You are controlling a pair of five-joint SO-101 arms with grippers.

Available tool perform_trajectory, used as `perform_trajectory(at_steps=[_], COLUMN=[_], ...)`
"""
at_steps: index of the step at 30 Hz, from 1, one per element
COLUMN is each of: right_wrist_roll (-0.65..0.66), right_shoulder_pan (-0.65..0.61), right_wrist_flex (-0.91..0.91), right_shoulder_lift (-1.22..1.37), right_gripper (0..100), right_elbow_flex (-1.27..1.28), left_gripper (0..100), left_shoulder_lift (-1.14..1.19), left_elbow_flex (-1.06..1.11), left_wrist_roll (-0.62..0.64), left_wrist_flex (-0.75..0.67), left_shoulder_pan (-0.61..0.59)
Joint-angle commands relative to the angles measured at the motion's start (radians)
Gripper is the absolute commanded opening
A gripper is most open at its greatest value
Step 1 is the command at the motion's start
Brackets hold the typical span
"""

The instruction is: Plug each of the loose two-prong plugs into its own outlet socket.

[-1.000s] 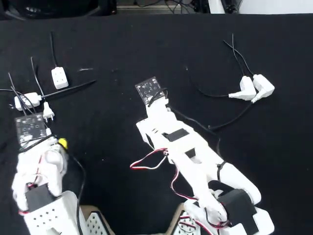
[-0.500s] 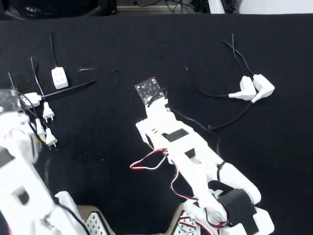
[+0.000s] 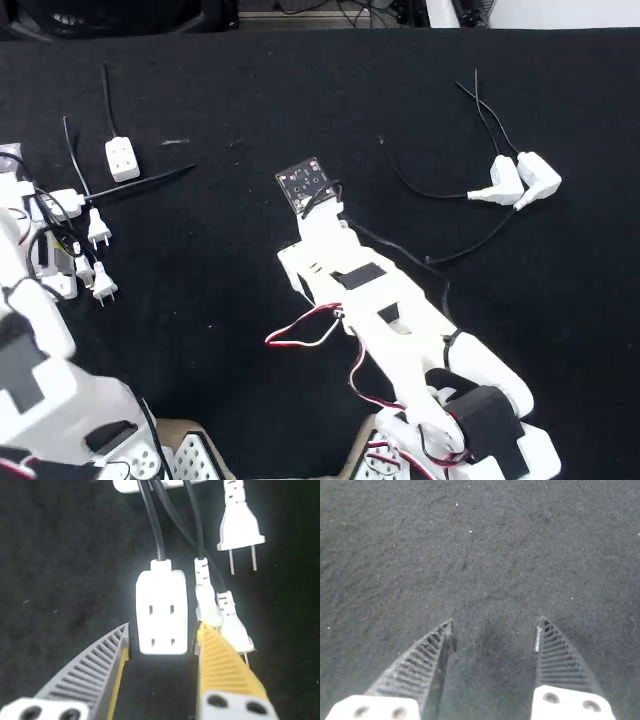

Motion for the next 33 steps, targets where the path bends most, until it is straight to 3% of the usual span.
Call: perform_trajectory(at_steps=[1, 10, 12, 14, 22, 29, 33], right_wrist_roll=[0.009, 0.009, 0.009, 0.009, 0.009, 0.009, 0.009], right_shoulder_pan=[-0.011, -0.012, -0.012, -0.012, -0.011, -0.008, -0.008], right_wrist_flex=[-0.018, -0.018, -0.018, -0.018, -0.018, 0.015, 0.038], right_shoulder_lift=[-0.039, -0.039, -0.039, -0.039, -0.039, -0.047, -0.048], right_gripper=[24.0, 24.0, 24.0, 24.0, 24.0, 24.0, 23.8], right_elbow_flex=[-0.005, -0.005, -0.005, -0.005, -0.005, -0.010, -0.013], left_gripper=[22, 21, 15, 3, 3, 3, 3], left_shoulder_lift=[0.120, 0.330, 0.345, 0.334, 0.198, -0.003, -0.158], left_elbow_flex=[-0.156, -0.295, -0.298, -0.317, -0.418, -0.383, -0.272], left_wrist_roll=[-0.005, 0.000, 0.002, 0.003, 0.118, 0.163, 0.229], left_wrist_flex=[-0.005, 0.006, 0.011, 0.057, 0.351, 0.592, 0.614], left_shoulder_pan=[0.027, 0.027, 0.024, 0.012, -0.001, 0.162, 0.309])
